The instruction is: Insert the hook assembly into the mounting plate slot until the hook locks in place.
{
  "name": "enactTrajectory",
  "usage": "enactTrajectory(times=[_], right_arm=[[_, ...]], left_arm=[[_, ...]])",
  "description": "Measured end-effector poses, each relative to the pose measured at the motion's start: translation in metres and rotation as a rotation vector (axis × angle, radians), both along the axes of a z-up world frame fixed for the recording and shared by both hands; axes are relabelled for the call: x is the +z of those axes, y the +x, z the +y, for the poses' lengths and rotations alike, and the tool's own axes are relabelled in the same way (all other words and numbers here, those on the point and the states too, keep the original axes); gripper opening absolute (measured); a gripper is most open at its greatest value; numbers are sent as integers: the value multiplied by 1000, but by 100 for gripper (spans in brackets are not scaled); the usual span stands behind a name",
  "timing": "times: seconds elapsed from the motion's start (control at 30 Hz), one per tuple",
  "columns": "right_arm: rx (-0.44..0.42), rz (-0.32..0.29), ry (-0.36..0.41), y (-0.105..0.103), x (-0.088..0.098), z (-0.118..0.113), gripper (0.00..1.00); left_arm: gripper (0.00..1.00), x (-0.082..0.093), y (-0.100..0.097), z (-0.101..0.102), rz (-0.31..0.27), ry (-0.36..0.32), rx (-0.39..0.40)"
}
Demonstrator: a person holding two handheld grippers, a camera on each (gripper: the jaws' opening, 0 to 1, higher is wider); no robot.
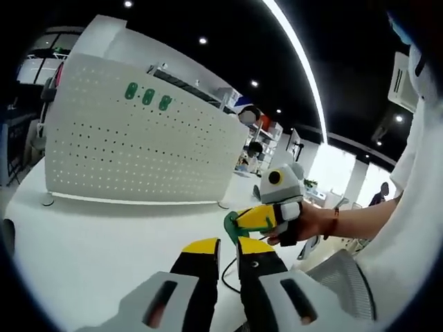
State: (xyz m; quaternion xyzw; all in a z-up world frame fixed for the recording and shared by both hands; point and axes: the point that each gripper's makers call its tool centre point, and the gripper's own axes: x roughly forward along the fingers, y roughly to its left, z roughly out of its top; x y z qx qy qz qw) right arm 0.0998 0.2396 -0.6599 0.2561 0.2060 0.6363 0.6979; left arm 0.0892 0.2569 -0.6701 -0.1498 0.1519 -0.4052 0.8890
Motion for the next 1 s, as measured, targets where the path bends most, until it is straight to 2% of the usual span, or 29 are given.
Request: enactTrajectory(times=[0.17, 0.33, 0.5, 0.6, 0.8, 1.0], right_arm=[[15, 11, 27, -2, 4, 1, 0], [45, 18, 26, -8, 4, 4, 0], [75, 35, 48, -14, 6, 5, 0], [79, 48, 72, -15, 8, 3, 0], [82, 83, 117, -18, 14, 4, 0], [98, 112, 156, -20, 20, 3, 0]], left_arm=[[8, 2, -1, -4, 20, -33, -13], [6, 5, -1, -5, 16, -62, -22], [6, 11, -6, -8, 18, -114, -57], [5, 14, -8, -9, 53, -169, -72], [5, 17, -11, -11, 60, -213, -85], [3, 24, -14, -12, 38, -245, -97]])
